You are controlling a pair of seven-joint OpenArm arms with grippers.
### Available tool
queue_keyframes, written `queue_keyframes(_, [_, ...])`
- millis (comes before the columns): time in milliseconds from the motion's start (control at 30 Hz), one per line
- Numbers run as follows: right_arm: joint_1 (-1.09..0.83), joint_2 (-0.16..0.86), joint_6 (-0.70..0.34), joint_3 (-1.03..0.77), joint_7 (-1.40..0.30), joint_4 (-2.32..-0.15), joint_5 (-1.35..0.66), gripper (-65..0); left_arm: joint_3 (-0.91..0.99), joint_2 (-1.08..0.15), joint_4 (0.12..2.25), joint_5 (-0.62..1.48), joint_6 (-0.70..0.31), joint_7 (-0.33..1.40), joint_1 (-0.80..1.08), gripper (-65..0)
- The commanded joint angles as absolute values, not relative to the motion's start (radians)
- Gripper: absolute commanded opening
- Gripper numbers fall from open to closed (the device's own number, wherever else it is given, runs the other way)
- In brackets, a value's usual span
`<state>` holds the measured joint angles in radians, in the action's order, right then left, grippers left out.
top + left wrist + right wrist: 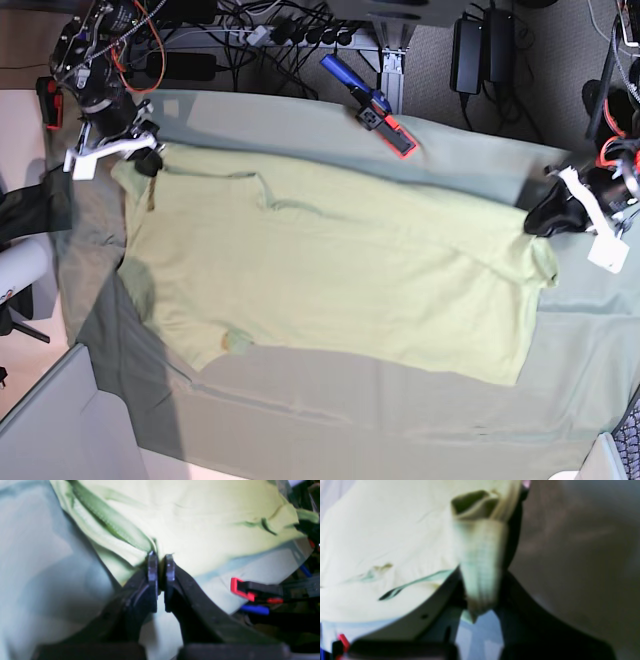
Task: Fold the T-shirt properly
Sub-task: 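Release the folded edge and move both grippers to the shirt's hem corners, then grasp the hem corners with both grippers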
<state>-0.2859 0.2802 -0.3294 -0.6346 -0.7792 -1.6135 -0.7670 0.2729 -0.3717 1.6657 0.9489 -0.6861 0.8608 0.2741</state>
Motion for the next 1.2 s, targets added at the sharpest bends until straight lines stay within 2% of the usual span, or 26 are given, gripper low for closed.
queue_keyframes(0, [-0.296,0.308,-0.349,-0.649,-0.757,-1.644,-0.783,-65.0,0.296,-0.389,1.690,0.969,-0.698,0.839,0.280,-65.0])
queue_keyframes(433, [-0.380,0.349,-0.349,-0.675,-0.759,-1.676,-0.781,-65.0,0.320,-0.399,1.699,0.992,-0.698,0.850,0.400,-65.0])
queue_keyframes(467, [-0.380,0.349,-0.349,-0.675,-0.756,-1.676,-0.781,-65.0,0.320,-0.399,1.699,0.992,-0.698,0.850,0.400,-59.9])
queue_keyframes(500, [-0.380,0.349,-0.349,-0.675,-0.756,-1.676,-0.779,-65.0,0.320,-0.399,1.699,0.992,-0.698,0.850,0.400,-49.8])
queue_keyframes(533, [-0.380,0.349,-0.349,-0.675,-0.756,-1.676,-0.772,-62.4,0.320,-0.399,1.699,0.992,-0.698,0.850,0.400,-39.9])
queue_keyframes(567, [-0.380,0.349,-0.349,-0.675,-0.756,-1.676,-0.762,-52.0,0.320,-0.399,1.699,0.991,-0.698,0.850,0.400,-31.9])
queue_keyframes(600, [-0.380,0.349,-0.349,-0.675,-0.756,-1.676,-0.751,-40.9,0.321,-0.400,1.699,0.991,-0.698,0.851,0.400,-27.5])
queue_keyframes(633, [-0.380,0.349,-0.349,-0.675,-0.756,-1.676,-0.739,-31.4,0.324,-0.400,1.699,0.992,-0.698,0.853,0.400,-26.9])
queue_keyframes(667, [-0.380,0.349,-0.349,-0.675,-0.756,-1.676,-0.730,-24.8,0.334,-0.400,1.699,0.996,-0.698,0.855,0.400,-26.9])
queue_keyframes(700, [-0.380,0.349,-0.349,-0.675,-0.756,-1.676,-0.717,-21.5,0.350,-0.399,1.700,1.005,-0.698,0.854,0.399,-26.9])
queue_keyframes(967, [-0.372,0.349,-0.348,-0.764,-0.752,-1.676,-0.707,-21.4,0.564,-0.405,1.818,1.025,-0.698,0.804,0.378,-27.0])
queue_keyframes(1167, [-0.369,0.349,-0.348,-0.804,-0.730,-1.676,-0.714,-21.4,0.448,-0.447,1.761,0.846,-0.698,0.705,0.213,-27.0])
